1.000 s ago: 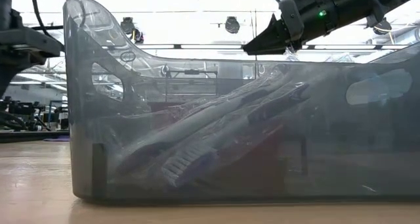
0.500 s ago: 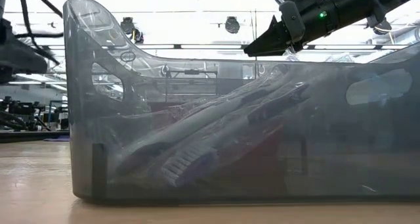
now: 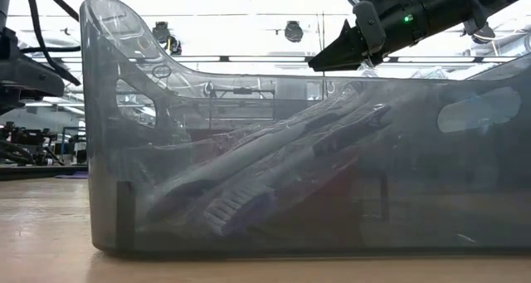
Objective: Pick & Place Toothbrushes
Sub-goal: Put the orange toothbrush into the white basket
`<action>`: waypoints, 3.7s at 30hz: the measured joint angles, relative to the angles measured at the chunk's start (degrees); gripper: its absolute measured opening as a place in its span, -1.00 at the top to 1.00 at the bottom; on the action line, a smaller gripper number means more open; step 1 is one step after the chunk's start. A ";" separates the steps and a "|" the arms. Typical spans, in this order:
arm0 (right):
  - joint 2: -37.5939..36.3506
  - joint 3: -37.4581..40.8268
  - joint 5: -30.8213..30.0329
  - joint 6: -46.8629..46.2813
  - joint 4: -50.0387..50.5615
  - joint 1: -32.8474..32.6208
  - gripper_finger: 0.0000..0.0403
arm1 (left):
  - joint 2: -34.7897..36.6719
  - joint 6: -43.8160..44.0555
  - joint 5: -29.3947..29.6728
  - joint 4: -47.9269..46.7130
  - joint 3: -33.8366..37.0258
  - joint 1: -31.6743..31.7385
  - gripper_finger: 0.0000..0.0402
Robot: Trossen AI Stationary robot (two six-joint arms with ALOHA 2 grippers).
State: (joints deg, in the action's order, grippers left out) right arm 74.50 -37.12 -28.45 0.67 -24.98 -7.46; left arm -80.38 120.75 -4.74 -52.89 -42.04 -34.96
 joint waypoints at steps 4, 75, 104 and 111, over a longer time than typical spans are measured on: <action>0.00 0.00 0.00 0.00 0.00 0.00 0.15 | 0.00 1.17 -0.09 1.37 1.21 0.00 0.24; 0.66 0.02 18.29 -1.34 -25.06 4.87 0.22 | -2.55 -115.78 23.19 58.45 -19.89 27.05 0.96; 0.64 0.00 22.80 2.68 -24.50 6.34 0.94 | -7.91 -118.55 19.85 64.59 -19.82 30.53 0.79; 0.66 0.00 22.47 3.45 -24.13 6.56 0.94 | -6.97 -118.81 23.17 61.38 -19.84 30.60 0.47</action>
State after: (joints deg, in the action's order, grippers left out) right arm 75.16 -37.12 -5.98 4.11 -49.11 -0.91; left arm -87.35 1.94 18.42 8.49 -61.89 -4.36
